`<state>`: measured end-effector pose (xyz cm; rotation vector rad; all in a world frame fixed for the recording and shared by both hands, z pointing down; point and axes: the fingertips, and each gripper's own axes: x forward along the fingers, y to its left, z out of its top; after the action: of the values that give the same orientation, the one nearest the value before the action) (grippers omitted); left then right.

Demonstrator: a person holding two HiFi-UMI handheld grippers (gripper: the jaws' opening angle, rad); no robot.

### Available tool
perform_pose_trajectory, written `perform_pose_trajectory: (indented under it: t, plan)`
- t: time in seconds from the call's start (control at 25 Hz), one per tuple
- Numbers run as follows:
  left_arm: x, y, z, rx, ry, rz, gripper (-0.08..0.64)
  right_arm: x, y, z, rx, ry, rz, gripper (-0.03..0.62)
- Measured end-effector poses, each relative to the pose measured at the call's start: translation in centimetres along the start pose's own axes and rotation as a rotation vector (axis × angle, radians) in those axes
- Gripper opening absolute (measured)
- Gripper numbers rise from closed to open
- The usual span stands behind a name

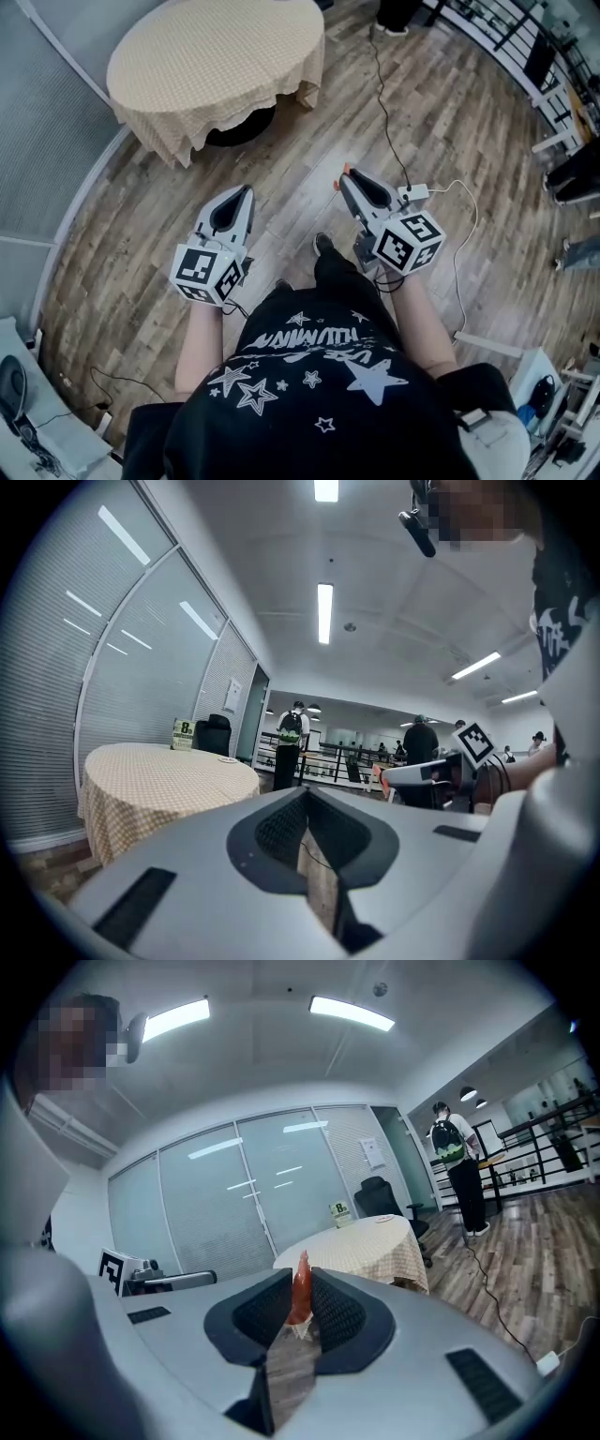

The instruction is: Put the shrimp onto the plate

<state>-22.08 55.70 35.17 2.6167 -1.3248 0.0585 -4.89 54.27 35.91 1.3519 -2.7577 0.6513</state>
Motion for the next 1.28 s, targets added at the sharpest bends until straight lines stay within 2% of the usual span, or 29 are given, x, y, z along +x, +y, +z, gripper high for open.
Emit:
perform_pose_trajectory:
  t: [0.28, 0.48, 0.76, 1.28]
  plan:
    - [1.0, 0.7, -0.2, -0.009, 0.009, 0.030, 0.009, 1.9, -1.9, 0.3, 0.033, 0.000, 0.021, 0.071]
    - [4.3, 1.3, 0.4, 0.001, 0.020, 0.031, 0.009, 4.5, -4.3, 1.3, 0.044, 0.001, 0.053, 0.071]
    - [11.4, 2.1, 1.3, 0.014, 0.038, 0.038, 0.009, 7.5, -10.4, 4.0, 0.050, 0.005, 0.089, 0.071]
    - [24.2, 2.3, 2.7, 0.021, 0.050, 0.098, 0.009, 9.9, -23.0, 8.5, 0.097, 0.003, 0.088, 0.071]
